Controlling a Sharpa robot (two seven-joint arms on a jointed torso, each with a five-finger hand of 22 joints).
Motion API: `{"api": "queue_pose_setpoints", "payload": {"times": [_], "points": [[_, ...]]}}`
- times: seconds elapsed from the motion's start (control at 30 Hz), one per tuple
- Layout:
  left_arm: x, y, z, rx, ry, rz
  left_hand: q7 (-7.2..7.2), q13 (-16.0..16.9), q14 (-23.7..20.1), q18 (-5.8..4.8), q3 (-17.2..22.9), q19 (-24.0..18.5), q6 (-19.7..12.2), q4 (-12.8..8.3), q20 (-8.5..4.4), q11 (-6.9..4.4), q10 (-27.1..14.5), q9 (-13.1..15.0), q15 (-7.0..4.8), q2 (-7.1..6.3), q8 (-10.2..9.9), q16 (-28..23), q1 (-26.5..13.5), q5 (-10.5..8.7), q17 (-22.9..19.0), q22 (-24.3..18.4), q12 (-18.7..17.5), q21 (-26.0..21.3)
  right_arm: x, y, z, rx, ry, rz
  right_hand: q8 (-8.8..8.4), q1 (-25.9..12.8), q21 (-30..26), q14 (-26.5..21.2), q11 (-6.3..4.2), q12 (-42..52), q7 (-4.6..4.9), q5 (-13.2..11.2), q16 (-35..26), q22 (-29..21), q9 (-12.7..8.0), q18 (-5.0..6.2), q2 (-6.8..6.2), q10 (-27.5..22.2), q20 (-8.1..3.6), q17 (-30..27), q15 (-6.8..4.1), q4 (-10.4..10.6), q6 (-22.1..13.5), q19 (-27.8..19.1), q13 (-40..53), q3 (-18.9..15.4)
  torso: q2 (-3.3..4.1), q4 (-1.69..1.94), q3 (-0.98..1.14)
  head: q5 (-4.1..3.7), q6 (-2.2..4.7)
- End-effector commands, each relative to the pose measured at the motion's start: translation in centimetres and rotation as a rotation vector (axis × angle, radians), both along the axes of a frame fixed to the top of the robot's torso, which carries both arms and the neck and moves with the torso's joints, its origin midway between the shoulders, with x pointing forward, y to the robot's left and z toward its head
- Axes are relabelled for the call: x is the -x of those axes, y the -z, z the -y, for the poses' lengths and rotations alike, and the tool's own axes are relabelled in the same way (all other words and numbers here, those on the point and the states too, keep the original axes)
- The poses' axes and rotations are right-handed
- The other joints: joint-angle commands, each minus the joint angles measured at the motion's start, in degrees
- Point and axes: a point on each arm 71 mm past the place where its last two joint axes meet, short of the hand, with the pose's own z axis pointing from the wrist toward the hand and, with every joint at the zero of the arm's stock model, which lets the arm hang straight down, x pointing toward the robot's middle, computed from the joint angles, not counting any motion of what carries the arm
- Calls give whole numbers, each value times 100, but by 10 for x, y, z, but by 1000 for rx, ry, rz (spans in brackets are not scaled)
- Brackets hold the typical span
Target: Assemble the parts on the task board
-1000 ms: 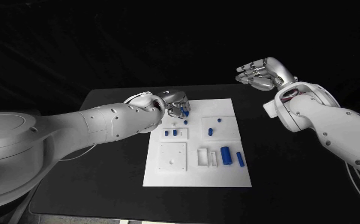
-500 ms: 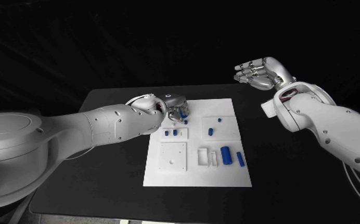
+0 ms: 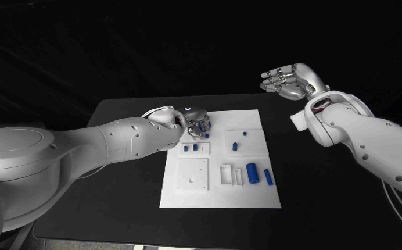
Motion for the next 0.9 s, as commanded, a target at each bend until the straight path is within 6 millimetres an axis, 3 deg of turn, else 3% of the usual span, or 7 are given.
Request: {"api": "queue_pose_setpoints", "payload": {"times": [0.03, 0.1, 0.3, 0.47, 0.9], "points": [[0, 0, 4, 33, 20, -10, -15, -8, 7, -37, 52, 26, 12, -3, -45, -18, 2, -4, -43, 82, -22, 54, -13, 29, 21, 85, -20, -30, 0, 0, -2, 11, 5, -1, 3, 12, 25, 35, 5, -34, -17, -14, -24, -8, -6, 19, -29, -19, -5, -4, 15, 32, -17, 39, -7, -2, -4, -10, 3, -1, -9], [0, 1, 5, 45, 21, -11, -19, -8, 23, -31, 63, 47, 2, -9, -53, -21, -11, -4, -53, 91, -21, 83, -15, 33, 37, 130, -20, -26, 0, 0, -2, 11, 7, -1, 4, -13, 27, 42, 3, -33, -19, -11, -23, -9, -6, 17, -17, -13, -5, -3, 14, 59, -3, 40, -7, -9, -1, -17, 9, 24, -4], [-1, 2, 6, 58, 20, -14, -32, -9, 37, -21, 81, 117, 13, -38, -91, -35, -13, -4, -91, 116, -20, 343, -36, 37, 165, 402, -20, 10, 0, 0, -3, 13, 11, -5, 3, -21, 28, 44, 0, -33, -22, -7, -25, -10, -6, 16, -26, -10, -6, -4, 13, 70, 0, 42, -7, -16, 3, 0, -2, 6, -14], [-1, 3, 6, 68, 18, -14, -51, -17, -112, 53, 136, 383, 12, -52, -158, -71, 74, -3, -158, 107, -19, 1230, -95, 39, 526, 1007, -40, 284, 0, 1, -4, 15, 11, -8, 3, -23, 28, 44, 1, -34, -22, -2, -25, -12, -6, 14, -36, -13, -6, -4, 14, 79, -3, 41, -7, -25, 5, 8, -4, -14, -19], [-1, 13, 6, 60, 7, -34, -45, -8, -68, 96, 284, 431, 88, -54, -195, -102, 200, -1, -193, 135, -18, 1674, -148, 32, 534, 997, -20, 707, 0, 1, -4, 17, 10, -10, 3, -12, 27, 40, 2, -34, -23, 5, -26, -13, -6, 12, -40, -15, -6, -4, 14, 89, -5, 38, -7, -39, 6, -2, -5, -25, -38]]}}
